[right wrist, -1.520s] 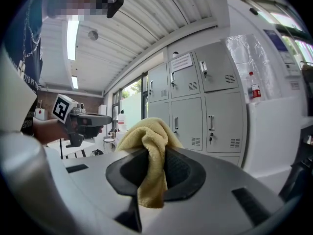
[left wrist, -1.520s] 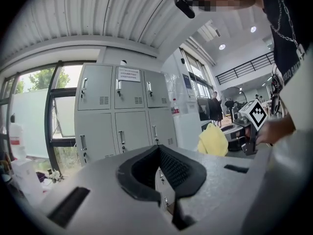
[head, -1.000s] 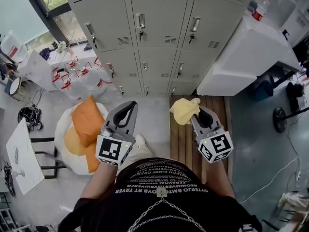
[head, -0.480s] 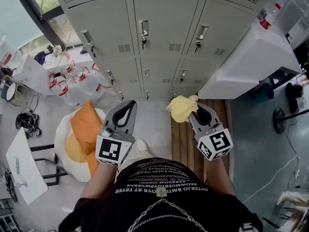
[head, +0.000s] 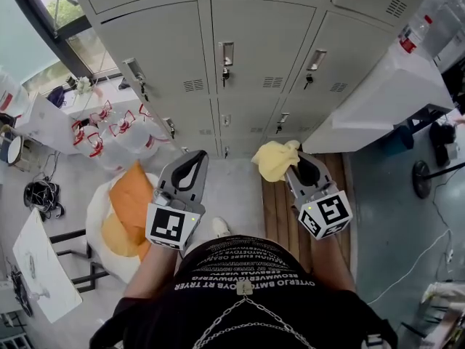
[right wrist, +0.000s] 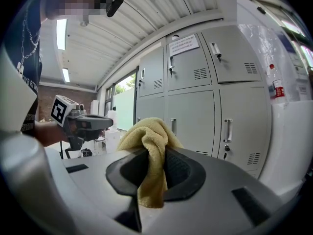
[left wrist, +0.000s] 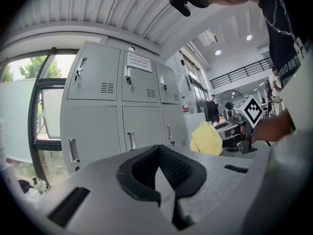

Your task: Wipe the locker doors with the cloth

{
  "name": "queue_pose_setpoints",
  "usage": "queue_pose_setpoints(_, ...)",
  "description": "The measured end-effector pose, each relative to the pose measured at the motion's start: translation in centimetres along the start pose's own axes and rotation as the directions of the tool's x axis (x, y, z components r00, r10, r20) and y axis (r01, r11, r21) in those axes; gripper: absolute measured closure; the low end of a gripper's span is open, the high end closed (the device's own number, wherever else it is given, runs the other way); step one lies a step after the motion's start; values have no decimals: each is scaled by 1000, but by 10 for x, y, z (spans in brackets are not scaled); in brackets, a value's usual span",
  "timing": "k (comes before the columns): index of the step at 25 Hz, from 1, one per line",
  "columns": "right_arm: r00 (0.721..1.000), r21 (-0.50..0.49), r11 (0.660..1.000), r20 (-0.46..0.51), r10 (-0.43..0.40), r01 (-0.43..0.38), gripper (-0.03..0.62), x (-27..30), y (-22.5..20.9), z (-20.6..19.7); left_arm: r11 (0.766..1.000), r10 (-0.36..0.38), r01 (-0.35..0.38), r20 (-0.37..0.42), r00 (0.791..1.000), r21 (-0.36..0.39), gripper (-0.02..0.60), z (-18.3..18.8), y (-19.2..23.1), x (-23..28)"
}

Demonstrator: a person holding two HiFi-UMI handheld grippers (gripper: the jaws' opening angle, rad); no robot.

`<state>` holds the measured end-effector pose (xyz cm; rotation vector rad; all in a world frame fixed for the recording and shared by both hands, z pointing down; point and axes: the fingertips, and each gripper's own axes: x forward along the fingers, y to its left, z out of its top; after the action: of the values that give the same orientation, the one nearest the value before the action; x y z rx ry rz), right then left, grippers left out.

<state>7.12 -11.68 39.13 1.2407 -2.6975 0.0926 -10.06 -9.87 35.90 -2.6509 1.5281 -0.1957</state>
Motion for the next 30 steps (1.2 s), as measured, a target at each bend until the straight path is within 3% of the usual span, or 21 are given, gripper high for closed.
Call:
queue_pose_setpoints(14, 1000, -49, 999, 7, -15, 15, 526, 66, 13, 28, 1000, -26, 26, 41, 999, 3, 578, -4, 68, 7)
queue_pose_setpoints(25, 999, -79, 996, 2, -50, 50, 526, 72, -9, 41, 998, -61, 62, 16, 998, -26, 578, -20, 74, 28)
queue_pose_setpoints(30, 1000, -89, 996, 21, -6, 8, 526, 95, -19, 52, 999, -40, 41, 23, 999, -35, 578, -17, 89, 41)
